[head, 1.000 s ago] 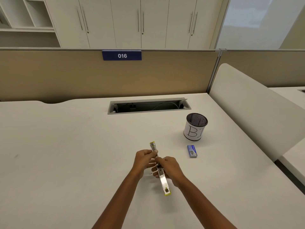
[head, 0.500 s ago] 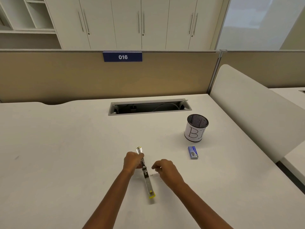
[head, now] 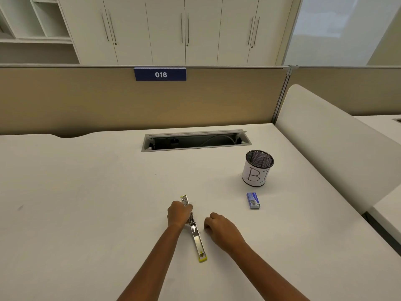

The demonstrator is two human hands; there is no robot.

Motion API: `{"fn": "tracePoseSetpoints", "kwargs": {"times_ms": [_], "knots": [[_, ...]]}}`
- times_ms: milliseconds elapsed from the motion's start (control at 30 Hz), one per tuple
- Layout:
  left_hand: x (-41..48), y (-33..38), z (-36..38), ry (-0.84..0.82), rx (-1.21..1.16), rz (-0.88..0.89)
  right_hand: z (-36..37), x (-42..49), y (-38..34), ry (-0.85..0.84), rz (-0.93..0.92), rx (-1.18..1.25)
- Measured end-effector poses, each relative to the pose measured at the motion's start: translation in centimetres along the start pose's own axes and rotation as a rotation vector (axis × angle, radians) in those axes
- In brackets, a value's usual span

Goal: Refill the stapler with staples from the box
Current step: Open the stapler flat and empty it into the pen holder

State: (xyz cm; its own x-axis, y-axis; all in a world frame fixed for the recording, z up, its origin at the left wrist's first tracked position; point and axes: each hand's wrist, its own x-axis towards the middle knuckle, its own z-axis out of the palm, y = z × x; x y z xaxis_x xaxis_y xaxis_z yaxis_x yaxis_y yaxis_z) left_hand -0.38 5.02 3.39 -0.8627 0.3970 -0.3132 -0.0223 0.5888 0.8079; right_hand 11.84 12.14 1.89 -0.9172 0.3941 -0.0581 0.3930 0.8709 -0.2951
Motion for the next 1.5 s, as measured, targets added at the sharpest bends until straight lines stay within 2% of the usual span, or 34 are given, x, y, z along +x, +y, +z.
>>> {"fn": "tracePoseSetpoints", "kwargs": {"times_ms": [167,400,767,1000,1300,1500], "knots": [[-0.1,0.2,0.2,-0.018,0.054,-0.002,-1.0,-0.6,1.7,0.014,0.151,0.213],[-0.1,-0.3,0.2,-0.002,0.081,0.035,-0.7,-1.2,2.0,-0.047,0.216,0.357],[-0.7,-0.2,0.1,0.092,0.123,0.045,0.2,-0.2,0.1,0.037,0.186,0.341],[-0.7,-0.4,0.2,0.043,0.096,-0.010,0.7,-0.3,-0.5,0.084,0.149,0.377],[-1.2,-0.1,0.3,-0.001,0.086,-0.057,1.1,-0.4,-0.9,0.092,0.115,0.221],[-1.1,-0.8,-0.1,-0.014,0.023,-0.065,0.3,-0.8,0.9,0.085,0.144,0.309]]}}
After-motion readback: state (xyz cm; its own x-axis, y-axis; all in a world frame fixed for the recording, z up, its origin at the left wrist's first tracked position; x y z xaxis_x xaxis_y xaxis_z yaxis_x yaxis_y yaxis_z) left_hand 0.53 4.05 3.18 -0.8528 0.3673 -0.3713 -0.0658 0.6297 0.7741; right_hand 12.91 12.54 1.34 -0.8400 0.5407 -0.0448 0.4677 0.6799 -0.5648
